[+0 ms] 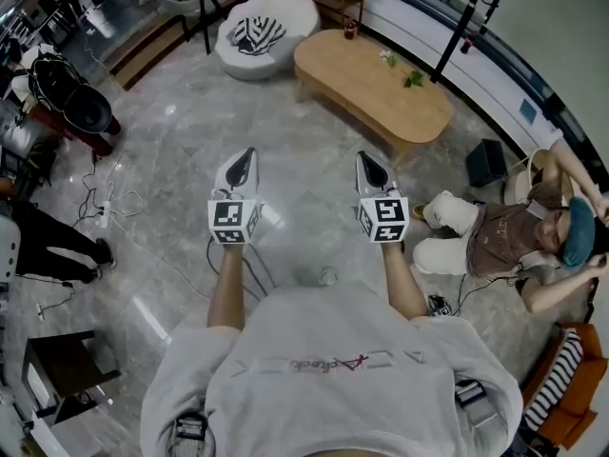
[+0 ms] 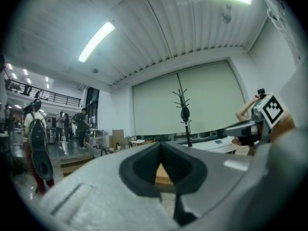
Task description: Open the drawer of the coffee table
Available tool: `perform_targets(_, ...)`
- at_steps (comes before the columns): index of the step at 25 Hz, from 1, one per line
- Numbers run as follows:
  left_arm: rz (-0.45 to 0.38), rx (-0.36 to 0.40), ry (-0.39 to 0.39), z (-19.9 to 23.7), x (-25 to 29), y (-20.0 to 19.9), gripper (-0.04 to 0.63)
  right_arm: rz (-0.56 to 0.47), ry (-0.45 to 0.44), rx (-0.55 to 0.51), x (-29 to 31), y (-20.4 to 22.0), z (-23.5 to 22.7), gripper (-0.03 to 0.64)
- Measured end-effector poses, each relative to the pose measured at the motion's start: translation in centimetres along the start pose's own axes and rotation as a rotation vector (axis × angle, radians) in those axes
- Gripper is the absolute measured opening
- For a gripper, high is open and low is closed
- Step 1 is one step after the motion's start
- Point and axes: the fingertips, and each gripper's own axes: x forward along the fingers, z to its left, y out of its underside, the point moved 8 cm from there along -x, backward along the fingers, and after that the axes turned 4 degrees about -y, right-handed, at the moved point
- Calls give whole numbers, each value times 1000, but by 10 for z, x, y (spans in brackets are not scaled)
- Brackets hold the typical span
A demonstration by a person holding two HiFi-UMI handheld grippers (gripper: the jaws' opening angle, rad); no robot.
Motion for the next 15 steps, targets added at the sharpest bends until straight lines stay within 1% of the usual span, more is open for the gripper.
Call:
perform_targets(8,-6,9,-19,-27,3,-6,3,3,-34,-43,-15,1,-20,5)
perform_targets(15,12,10,-38,-36,7,-2,2,11,-50,-51,-15,8,-29,5)
